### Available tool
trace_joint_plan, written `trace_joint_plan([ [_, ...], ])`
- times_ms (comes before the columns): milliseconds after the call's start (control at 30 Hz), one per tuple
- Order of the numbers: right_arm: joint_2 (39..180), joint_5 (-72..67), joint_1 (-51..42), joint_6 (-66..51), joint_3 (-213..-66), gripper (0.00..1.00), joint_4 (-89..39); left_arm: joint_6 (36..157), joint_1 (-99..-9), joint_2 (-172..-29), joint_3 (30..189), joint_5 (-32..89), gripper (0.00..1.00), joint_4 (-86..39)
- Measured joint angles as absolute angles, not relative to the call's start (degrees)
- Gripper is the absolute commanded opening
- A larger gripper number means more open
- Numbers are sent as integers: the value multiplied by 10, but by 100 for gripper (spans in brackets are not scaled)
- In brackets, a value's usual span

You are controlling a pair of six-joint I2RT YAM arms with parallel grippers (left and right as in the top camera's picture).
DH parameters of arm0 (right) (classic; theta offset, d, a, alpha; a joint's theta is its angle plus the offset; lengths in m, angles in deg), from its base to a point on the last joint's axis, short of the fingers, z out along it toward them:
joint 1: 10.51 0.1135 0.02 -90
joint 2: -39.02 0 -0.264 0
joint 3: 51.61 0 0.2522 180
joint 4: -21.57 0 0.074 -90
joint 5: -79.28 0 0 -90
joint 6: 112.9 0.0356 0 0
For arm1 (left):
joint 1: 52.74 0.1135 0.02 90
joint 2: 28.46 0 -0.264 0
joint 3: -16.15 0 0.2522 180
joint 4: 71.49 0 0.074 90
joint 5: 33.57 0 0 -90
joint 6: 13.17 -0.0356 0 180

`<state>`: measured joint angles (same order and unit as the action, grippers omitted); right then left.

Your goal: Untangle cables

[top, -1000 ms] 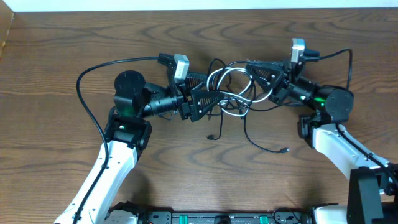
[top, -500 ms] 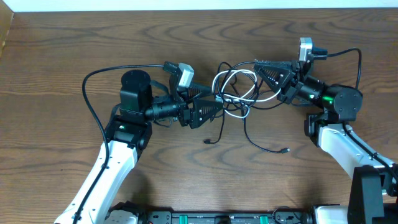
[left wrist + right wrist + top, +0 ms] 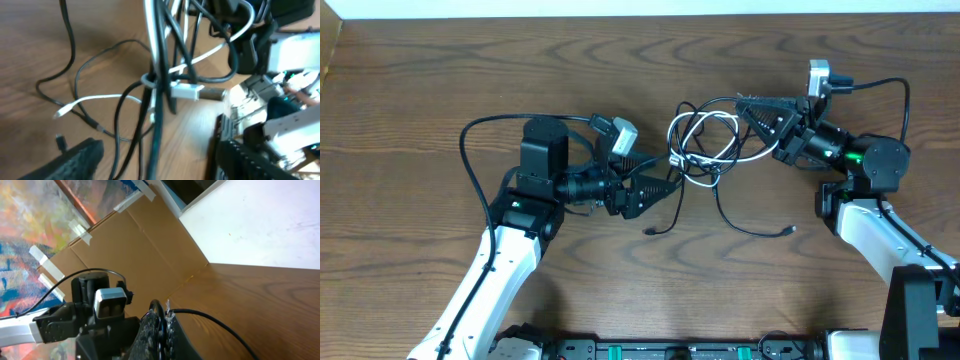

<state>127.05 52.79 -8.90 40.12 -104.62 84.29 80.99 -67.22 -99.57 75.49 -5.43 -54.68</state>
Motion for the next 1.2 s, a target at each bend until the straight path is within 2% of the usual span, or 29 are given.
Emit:
trace_joint_plan([
  [167,1270,530,-91,401,-1046,1,843,797,-672,-995,756,15,45,-474],
  [233,1270,530,-94,401,-1046,1,843,797,-672,-995,756,51,42,-452],
  [867,1270,534,-97,401,-1042,1,841,830,-674,-995,756,404,35,-371],
  [900,1270,534,-97,401,-1042,1,841,835,-675,-995,756,423,28,-371],
  [967,1270,534,-97,401,-1042,1,841,846,-675,-995,756,454,23,-371],
  [1067,1270,536,-97,401,-1042,1,841,870,-675,-995,756,505,19,-371],
  [1200,1270,537,-97,401,-1042,1,841,895,-676,-995,756,578,19,-371],
])
